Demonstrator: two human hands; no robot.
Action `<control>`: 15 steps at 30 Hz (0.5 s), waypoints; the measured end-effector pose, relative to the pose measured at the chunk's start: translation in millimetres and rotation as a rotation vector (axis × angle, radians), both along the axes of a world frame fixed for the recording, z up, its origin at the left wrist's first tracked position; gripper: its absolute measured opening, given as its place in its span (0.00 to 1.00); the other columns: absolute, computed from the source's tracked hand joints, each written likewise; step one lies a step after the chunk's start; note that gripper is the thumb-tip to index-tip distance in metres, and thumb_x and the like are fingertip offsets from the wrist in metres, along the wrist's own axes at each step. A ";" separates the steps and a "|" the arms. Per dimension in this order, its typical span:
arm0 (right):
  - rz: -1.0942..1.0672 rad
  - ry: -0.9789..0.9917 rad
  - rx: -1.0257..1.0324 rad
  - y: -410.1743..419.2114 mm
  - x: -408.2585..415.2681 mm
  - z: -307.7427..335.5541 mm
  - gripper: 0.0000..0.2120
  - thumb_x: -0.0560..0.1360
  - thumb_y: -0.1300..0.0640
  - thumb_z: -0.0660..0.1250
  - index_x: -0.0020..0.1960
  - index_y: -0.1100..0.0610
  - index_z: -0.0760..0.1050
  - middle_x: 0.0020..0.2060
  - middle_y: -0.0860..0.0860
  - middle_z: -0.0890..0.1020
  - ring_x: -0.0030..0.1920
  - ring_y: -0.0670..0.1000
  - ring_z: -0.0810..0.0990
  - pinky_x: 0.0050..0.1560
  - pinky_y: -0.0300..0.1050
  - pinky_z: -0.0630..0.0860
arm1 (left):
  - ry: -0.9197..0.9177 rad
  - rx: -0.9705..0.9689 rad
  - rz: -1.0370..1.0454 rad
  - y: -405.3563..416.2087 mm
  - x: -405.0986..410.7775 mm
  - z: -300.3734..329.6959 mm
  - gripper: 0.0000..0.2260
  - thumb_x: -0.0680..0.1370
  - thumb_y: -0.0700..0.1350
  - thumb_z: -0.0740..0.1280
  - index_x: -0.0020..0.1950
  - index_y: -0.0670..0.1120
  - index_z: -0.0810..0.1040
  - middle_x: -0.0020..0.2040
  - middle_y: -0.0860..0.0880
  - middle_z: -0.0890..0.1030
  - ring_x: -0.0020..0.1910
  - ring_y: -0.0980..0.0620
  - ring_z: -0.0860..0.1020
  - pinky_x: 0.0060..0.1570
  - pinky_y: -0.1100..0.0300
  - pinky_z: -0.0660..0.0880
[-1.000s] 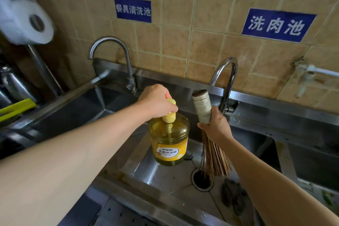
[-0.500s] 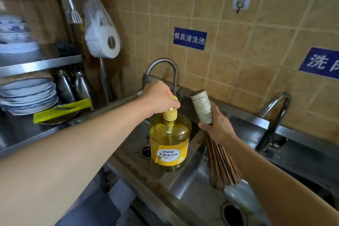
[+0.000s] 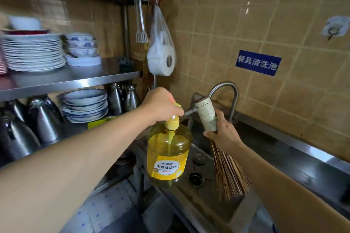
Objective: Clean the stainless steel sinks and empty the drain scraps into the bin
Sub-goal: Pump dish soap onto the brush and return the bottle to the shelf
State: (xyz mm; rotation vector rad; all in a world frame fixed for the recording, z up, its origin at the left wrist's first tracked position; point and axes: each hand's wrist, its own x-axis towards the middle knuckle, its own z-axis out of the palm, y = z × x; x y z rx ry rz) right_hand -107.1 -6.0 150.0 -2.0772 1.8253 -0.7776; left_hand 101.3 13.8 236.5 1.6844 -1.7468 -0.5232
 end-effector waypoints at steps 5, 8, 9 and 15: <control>0.007 0.016 -0.008 -27.2 71.3 4.6 0.32 0.73 0.55 0.71 0.69 0.56 0.56 0.64 0.57 0.73 0.62 0.58 0.74 0.60 0.52 0.71 | -0.017 -0.015 0.034 -21.3 69.1 3.7 0.09 0.64 0.47 0.76 0.39 0.43 0.84 0.39 0.46 0.83 0.38 0.49 0.80 0.35 0.58 0.77; 0.023 0.011 -0.029 -44.4 110.8 7.7 0.31 0.73 0.55 0.71 0.70 0.54 0.57 0.65 0.56 0.73 0.62 0.56 0.74 0.60 0.51 0.72 | -0.023 -0.030 0.056 -32.7 108.9 5.4 0.11 0.65 0.47 0.76 0.41 0.42 0.84 0.41 0.46 0.83 0.40 0.50 0.80 0.35 0.58 0.76; 0.030 0.016 -0.038 -49.3 122.4 8.9 0.32 0.74 0.55 0.70 0.71 0.54 0.57 0.65 0.56 0.73 0.63 0.56 0.73 0.60 0.50 0.72 | -0.029 -0.025 0.062 -36.3 120.4 5.4 0.11 0.65 0.47 0.76 0.42 0.41 0.84 0.41 0.45 0.83 0.41 0.49 0.80 0.36 0.57 0.77; 0.093 0.027 -0.073 -93.8 184.1 24.0 0.36 0.75 0.53 0.68 0.76 0.53 0.52 0.68 0.55 0.70 0.65 0.55 0.71 0.63 0.51 0.71 | -0.012 -0.019 0.098 -69.8 183.3 6.7 0.09 0.65 0.47 0.76 0.39 0.41 0.83 0.38 0.43 0.83 0.36 0.46 0.80 0.39 0.51 0.80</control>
